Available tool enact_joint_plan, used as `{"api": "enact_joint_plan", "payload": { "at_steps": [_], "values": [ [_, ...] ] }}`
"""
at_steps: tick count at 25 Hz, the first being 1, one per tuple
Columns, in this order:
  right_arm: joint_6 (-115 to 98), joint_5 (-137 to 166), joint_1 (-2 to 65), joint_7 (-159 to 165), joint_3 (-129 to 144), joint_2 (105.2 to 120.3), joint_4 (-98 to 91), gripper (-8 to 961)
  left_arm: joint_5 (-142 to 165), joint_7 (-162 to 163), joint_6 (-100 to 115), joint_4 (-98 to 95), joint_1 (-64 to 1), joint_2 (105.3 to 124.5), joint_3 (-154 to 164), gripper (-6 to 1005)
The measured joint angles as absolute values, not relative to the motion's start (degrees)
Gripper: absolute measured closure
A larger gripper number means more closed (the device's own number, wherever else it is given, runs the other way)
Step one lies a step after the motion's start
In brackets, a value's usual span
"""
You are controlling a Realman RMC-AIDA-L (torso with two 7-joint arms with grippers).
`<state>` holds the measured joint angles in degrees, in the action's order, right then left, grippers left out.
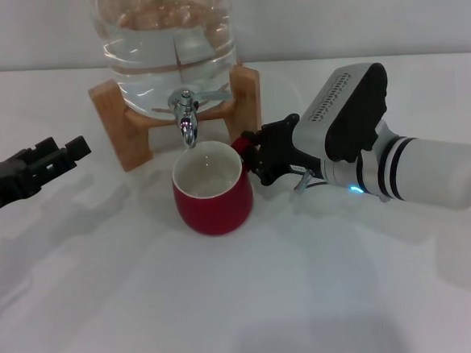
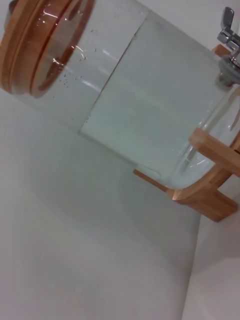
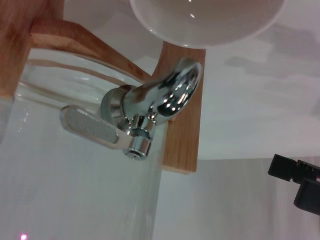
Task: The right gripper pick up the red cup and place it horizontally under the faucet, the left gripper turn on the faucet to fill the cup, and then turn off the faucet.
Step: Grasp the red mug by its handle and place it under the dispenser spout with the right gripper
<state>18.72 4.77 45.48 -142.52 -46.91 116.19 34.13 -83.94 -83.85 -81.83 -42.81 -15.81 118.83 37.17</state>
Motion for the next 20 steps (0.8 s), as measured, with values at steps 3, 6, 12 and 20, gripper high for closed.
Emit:
{"api": "enact_joint_plan", "payload": {
  "at_steps": [3,6,12,20],
  "values": [
    [18.68,4.77,45.51,-142.44,-47.15,116.20,34.14,813,-83.94,-83.85,-81.89,-42.80,-15.67,118.83,37.17,136],
    [19.10,4.77,45.26,-142.55,-47.17,116.19,34.15,813,-84.01,-83.85,-81.89,-42.81,-15.58,118.83,37.17,136],
    [20.24,5.09,44.82,-142.71,-46.83,116.19,33.88,809,-84.04,-83.77,-81.87,-42.85,-15.78,118.83,37.17,137],
    [21.46,5.23,44.12,-142.83,-46.69,116.19,33.61,801,-84.04,-83.75,-81.77,-42.80,-15.82,118.83,37.17,137]
  ]
}}
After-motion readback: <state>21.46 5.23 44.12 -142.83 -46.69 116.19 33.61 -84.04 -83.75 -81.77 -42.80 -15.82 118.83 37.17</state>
